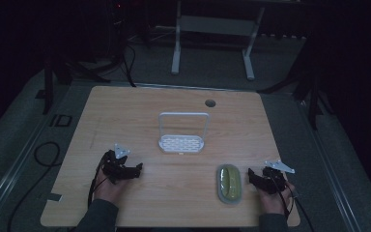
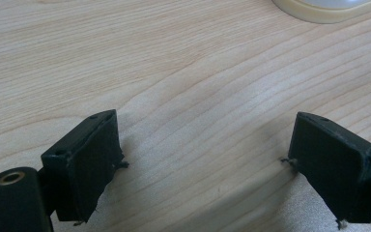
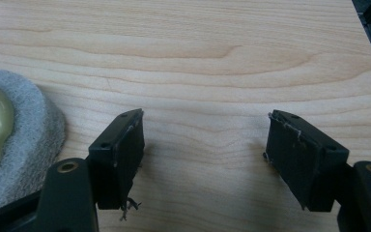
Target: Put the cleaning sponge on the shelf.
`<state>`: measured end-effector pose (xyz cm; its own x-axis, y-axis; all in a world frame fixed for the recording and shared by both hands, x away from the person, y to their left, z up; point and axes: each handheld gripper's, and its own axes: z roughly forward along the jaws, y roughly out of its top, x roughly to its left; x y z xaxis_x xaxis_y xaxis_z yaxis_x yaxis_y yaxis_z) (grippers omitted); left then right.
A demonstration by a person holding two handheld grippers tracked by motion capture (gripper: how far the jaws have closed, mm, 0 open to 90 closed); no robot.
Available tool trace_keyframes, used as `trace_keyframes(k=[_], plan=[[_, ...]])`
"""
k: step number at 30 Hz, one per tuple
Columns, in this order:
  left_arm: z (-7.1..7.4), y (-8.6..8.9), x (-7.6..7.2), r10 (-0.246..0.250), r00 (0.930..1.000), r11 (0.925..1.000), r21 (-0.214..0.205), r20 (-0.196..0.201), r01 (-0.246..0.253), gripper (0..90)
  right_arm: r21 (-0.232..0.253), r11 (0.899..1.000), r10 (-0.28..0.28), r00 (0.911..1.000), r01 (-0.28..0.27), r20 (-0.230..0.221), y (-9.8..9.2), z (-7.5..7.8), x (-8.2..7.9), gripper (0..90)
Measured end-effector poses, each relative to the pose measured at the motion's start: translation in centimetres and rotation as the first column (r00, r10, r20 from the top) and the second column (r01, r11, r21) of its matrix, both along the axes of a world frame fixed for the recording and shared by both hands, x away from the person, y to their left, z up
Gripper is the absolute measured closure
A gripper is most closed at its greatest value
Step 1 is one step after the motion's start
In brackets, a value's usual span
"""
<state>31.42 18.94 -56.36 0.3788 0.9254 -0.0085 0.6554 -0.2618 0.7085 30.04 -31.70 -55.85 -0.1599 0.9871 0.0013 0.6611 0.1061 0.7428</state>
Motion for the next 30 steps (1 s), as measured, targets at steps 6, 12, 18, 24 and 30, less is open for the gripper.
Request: trace_keyframes(k=[6, 12, 18, 24, 30], plan=[[0.0, 0.0, 0.0, 0.000, 1.0000, 1.0000, 0.000, 0.000, 0.000, 11.4, -0.001, 1.000, -0.014, 0.9999, 0.014, 0.000, -0.1, 0.1, -0.2, 37.4], [0.0, 0.0, 0.0, 0.000, 1.0000, 1.0000, 0.000, 0.000, 0.000, 11.4, 0.020, 1.000, -0.022, 0.9997, 0.022, -0.015, -0.2, 0.7, -0.6, 40.6], [0.0, 0.0, 0.0, 0.000, 1.0000, 1.0000, 0.000, 0.000, 0.000, 11.4, -0.008, 1.000, -0.023, 0.9995, 0.022, -0.023, 0.3, 1.4, -0.8, 40.8], [0.0, 0.0, 0.0, 0.000, 1.0000, 1.0000, 0.000, 0.000, 0.000, 11.4, -0.033, 0.999, -0.018, 0.9996, 0.017, -0.024, 1.1, 2.3, -1.2, 40.8], [0.0, 0.0, 0.0, 0.000, 1.0000, 1.0000, 0.001, 0.000, 0.000, 11.4, -0.069, 0.997, -0.026, 0.9992, 0.024, -0.029, 1.8, 2.7, -1.3, 45.2]])
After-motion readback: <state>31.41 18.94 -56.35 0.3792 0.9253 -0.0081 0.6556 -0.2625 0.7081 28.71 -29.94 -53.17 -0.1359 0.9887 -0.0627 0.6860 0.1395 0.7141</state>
